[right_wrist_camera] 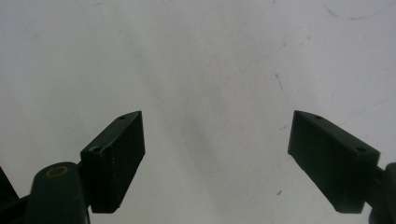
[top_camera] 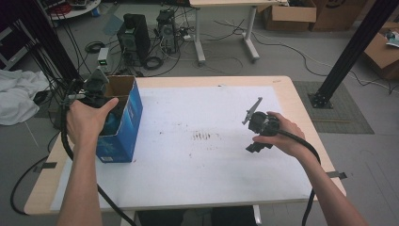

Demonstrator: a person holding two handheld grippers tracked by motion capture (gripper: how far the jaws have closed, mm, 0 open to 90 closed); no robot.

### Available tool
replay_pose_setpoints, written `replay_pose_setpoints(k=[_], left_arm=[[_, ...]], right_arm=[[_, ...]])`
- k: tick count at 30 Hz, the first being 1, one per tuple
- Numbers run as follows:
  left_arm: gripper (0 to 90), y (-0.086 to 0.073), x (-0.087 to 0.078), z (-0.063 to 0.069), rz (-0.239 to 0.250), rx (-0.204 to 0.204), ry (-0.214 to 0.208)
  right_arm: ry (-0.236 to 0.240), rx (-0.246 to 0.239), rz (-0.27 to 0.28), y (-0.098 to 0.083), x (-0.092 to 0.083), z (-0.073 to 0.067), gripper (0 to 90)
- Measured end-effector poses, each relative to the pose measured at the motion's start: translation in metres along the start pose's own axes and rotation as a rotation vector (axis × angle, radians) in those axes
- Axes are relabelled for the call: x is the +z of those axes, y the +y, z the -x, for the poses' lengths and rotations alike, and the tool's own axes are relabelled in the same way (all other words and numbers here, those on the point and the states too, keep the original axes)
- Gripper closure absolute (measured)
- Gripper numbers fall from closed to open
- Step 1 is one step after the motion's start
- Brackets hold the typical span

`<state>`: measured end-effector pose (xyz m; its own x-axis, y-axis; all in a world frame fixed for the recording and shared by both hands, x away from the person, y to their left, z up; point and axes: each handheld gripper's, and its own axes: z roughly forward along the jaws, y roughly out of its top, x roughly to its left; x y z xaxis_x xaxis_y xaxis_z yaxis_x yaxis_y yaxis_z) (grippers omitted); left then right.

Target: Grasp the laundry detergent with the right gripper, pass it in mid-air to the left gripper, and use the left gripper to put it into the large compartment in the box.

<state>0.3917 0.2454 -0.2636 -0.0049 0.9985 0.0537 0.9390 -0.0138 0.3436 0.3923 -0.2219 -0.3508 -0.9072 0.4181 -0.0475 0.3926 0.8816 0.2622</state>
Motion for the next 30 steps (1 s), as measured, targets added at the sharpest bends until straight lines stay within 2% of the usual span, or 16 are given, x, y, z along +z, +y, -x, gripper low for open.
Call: replay_pose_setpoints(k=[8,10,13,17,21,30], left_arm=[[17.7,0.004,-0.013,0.002,0.008,0.009,0.004],[17.6,0.005,-0.016,0.003,0.01,0.012,0.006],[17.6,0.008,-0.021,0.004,-0.013,0.017,0.022],[17.6,0.01,-0.028,0.005,-0.007,0.025,0.015],[17.5,0.014,-0.038,0.005,-0.004,0.036,-0.003],[17.5,0.022,-0.068,0.011,0.028,0.076,-0.007]], right_arm=[[0.0,-0.007,0.002,0.0,-0.001,0.0,18.5],[0.0,-0.007,0.003,0.0,-0.001,0.0,18.5],[0.001,-0.006,0.0,0.0,-0.001,0.0,18.5],[0.003,-0.01,0.001,0.0,0.0,0.0,18.5],[0.004,-0.01,-0.005,0.001,0.0,0.0,18.5],[0.005,-0.012,-0.004,0.001,0.001,-0.001,18.6]])
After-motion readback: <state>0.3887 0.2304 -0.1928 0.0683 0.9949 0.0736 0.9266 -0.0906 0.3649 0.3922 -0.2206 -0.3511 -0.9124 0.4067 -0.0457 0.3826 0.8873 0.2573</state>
